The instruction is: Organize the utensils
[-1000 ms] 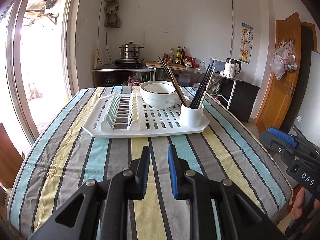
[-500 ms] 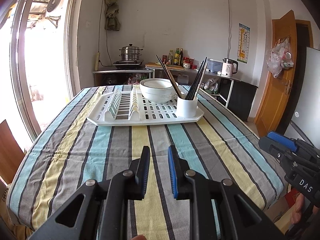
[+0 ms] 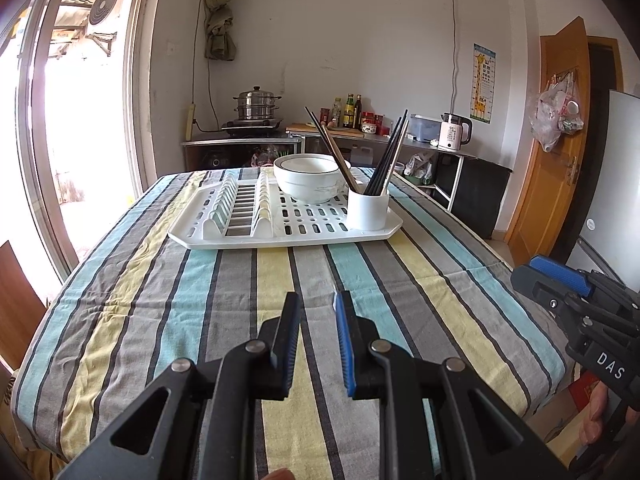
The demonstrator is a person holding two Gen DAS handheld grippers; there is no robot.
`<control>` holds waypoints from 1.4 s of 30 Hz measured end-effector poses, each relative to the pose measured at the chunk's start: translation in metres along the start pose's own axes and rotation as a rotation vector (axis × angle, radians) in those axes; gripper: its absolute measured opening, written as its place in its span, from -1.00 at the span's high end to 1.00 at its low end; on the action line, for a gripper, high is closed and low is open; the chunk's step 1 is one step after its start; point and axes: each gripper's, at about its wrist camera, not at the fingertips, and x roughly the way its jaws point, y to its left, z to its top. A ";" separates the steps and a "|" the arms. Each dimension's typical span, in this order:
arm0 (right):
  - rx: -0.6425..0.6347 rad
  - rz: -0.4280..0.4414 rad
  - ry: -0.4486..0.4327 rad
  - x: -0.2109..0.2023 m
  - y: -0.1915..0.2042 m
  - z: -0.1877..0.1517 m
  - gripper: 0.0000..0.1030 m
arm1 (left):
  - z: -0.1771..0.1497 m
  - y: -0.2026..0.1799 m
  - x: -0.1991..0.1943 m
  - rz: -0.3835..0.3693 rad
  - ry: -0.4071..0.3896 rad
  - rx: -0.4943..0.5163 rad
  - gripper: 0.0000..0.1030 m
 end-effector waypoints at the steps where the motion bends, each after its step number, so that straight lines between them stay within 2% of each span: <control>1: 0.001 0.000 -0.001 0.000 0.000 0.000 0.30 | 0.000 0.000 0.000 0.001 0.000 0.000 0.62; 42: -0.003 0.009 0.009 0.000 0.002 -0.001 0.30 | -0.006 -0.002 0.000 -0.001 -0.007 0.009 0.62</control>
